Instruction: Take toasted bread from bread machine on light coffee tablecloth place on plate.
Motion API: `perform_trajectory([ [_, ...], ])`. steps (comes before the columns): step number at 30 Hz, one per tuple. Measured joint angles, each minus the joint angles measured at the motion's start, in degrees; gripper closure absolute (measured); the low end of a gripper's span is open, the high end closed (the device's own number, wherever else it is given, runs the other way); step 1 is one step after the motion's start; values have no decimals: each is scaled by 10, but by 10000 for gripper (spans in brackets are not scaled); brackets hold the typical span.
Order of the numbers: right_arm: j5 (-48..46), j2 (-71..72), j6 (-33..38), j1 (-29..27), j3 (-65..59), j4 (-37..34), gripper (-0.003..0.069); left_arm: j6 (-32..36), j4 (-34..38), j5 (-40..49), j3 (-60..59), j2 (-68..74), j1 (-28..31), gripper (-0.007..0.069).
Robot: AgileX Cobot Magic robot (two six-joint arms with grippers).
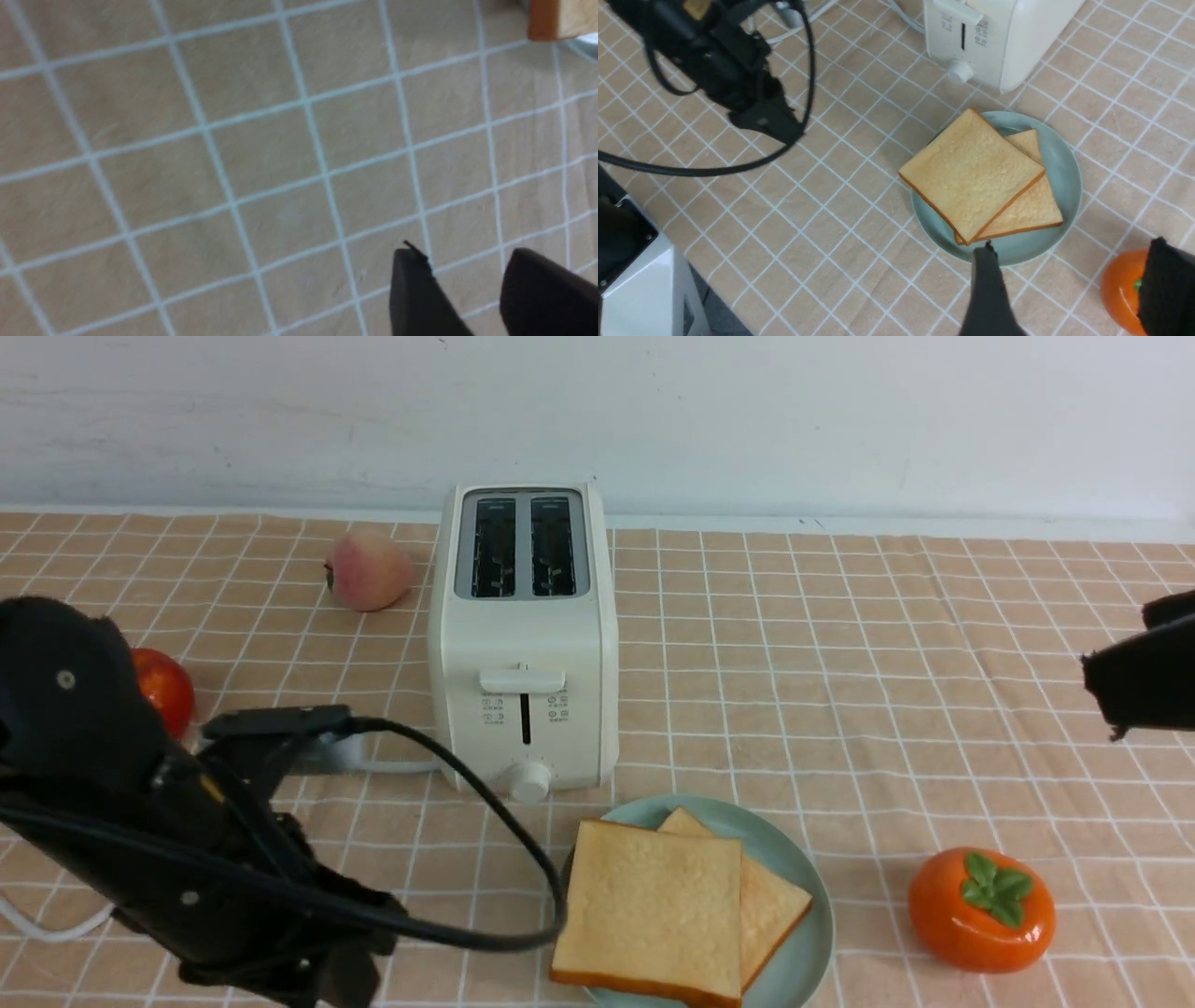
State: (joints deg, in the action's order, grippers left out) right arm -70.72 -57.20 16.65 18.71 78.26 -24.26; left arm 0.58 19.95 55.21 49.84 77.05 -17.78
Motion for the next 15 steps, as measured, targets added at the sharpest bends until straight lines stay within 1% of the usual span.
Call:
perform_trajectory([
  [2, 17, 5, -50, 0, -2, 54, 279, -22, -17, 39, 9, -45, 3, 476],
  [3, 19, 6, -50, 0, -2, 58, 283, -23, -18, 41, 10, -49, 3, 476],
  [4, 43, 18, -89, 0, -15, 101, 324, -27, -20, 51, 10, -92, 3, 550],
  [7, 80, 51, -152, 0, -57, 159, 420, -31, -23, 58, 10, -155, 3, 620],
  [8, 96, 67, -177, 0, -79, 181, 465, -35, -25, 59, 10, -182, 3, 638],
  [10, 122, 100, -220, 0, -126, 216, 553, -47, -33, 60, 10, -237, 3, 638],
  [11, 136, 124, -246, 0, -160, 233, 622, -55, -37, 59, 7, -270, 3, 638],
  [13, 158, 170, -278, 0, -222, 251, 668, -66, -48, 59, -2, -321, 3, 638],
  [15, 185, 217, -288, 0, -280, 265, 677, -72, -63, 59, -18, -379, 3, 638],
])
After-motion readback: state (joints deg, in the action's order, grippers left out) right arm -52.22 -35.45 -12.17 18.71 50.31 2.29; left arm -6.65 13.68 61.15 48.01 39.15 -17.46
